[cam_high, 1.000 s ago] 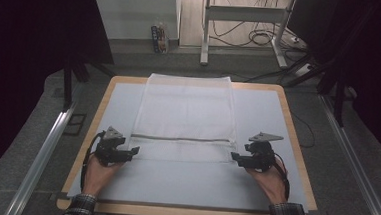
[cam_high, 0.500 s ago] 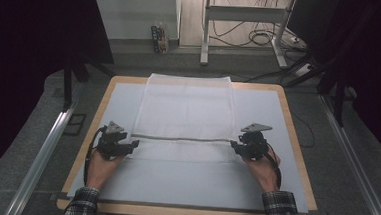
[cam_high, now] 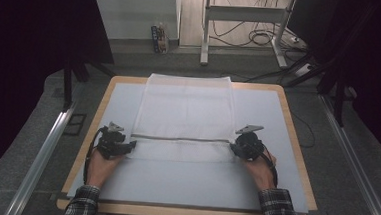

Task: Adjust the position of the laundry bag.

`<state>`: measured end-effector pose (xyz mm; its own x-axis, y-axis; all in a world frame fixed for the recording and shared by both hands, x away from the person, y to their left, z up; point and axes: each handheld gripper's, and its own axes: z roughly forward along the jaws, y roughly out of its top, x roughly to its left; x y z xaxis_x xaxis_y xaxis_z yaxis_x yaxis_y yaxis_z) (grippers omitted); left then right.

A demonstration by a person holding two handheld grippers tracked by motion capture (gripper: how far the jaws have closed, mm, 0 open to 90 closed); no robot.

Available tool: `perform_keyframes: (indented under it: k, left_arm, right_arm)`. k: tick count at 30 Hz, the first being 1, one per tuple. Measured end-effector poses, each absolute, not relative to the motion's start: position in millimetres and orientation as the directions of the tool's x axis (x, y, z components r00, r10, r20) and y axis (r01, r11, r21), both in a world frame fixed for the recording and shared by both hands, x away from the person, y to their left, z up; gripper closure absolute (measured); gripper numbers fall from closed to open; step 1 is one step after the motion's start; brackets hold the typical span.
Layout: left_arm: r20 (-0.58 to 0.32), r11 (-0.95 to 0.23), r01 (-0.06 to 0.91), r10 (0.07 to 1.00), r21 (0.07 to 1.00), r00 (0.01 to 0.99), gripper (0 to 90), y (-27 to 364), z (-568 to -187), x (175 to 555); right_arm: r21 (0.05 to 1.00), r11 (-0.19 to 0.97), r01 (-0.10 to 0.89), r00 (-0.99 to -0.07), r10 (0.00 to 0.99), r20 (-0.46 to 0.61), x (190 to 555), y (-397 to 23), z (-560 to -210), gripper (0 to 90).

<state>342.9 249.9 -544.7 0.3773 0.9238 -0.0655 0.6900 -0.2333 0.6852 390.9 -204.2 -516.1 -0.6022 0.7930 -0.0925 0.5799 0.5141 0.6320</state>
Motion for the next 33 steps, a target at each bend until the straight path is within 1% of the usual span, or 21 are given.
perform_keyframes:
  k: [3, 4, 6, 7, 8, 9, 10, 11, 15, 24, 28, 33]
  left_arm:
    - [-0.071, -0.232, 0.691, 0.922, 0.684, 0.38, 59.3, 248.5, -544.0, 342.1]
    - [-0.077, -0.23, 0.693, 0.921, 0.683, 0.382, 64.1, 248.0, -543.6, 342.0]
    - [-0.079, -0.23, 0.693, 0.92, 0.684, 0.383, 71.5, 247.7, -543.6, 342.1]
    - [-0.081, -0.231, 0.692, 0.919, 0.684, 0.386, 71.5, 247.2, -543.6, 342.4]
    - [-0.091, -0.228, 0.694, 0.916, 0.683, 0.39, 77.8, 246.2, -543.3, 343.4]
    - [-0.091, -0.228, 0.694, 0.916, 0.683, 0.39, 81.3, 246.2, -543.3, 343.4]
    - [-0.092, -0.228, 0.694, 0.915, 0.683, 0.392, 81.3, 246.0, -543.2, 344.0]
    - [-0.095, -0.231, 0.692, 0.912, 0.684, 0.399, 87.2, 245.5, -543.0, 345.2]
    - [-0.101, -0.23, 0.692, 0.91, 0.684, 0.403, 89.2, 246.4, -542.4, 345.7]
    - [-0.112, -0.228, 0.681, 0.902, 0.696, 0.416, 89.4, 247.0, -535.6, 342.2]
    - [-0.12, -0.236, 0.673, 0.891, 0.701, 0.438, 89.3, 247.8, -532.9, 339.0]
    - [-0.122, -0.255, 0.666, 0.877, 0.701, 0.464, 89.1, 246.8, -529.9, 331.8]
  right_arm:
    - [0.628, 0.509, 0.589, -0.599, 0.797, -0.083, 390.6, -203.6, -515.6, 78.0]
    - [0.626, 0.51, 0.59, -0.6, 0.796, -0.083, 390.8, -204.4, -515.3, 80.5]
    - [0.626, 0.51, 0.59, -0.6, 0.796, -0.084, 390.8, -205.2, -515.1, 82.1]
    - [0.626, 0.51, 0.59, -0.6, 0.796, -0.084, 390.8, -205.2, -515.1, 82.1]
    - [0.63, 0.507, 0.589, -0.599, 0.797, -0.081, 390.9, -205.9, -515.3, 83.2]
    - [0.63, 0.507, 0.589, -0.599, 0.797, -0.081, 390.9, -205.9, -515.3, 83.2]
    - [0.631, 0.506, 0.588, -0.599, 0.797, -0.081, 390.8, -206.0, -515.3, 83.7]
    - [0.632, 0.515, 0.579, -0.602, 0.793, -0.094, 390.3, -205.7, -515.1, 84.3]
    - [0.633, 0.531, 0.564, -0.609, 0.785, -0.116, 388.5, -204.4, -514.0, 85.9]
    - [0.648, 0.558, 0.519, -0.635, 0.759, -0.144, 381.8, -207.0, -505.7, 87.8]
    - [0.653, 0.561, 0.509, -0.642, 0.753, -0.146, 375.5, -209.2, -501.7, 87.8]
    - [0.647, 0.591, 0.482, -0.674, 0.722, -0.158, 367.7, -214.2, -498.6, 87.7]
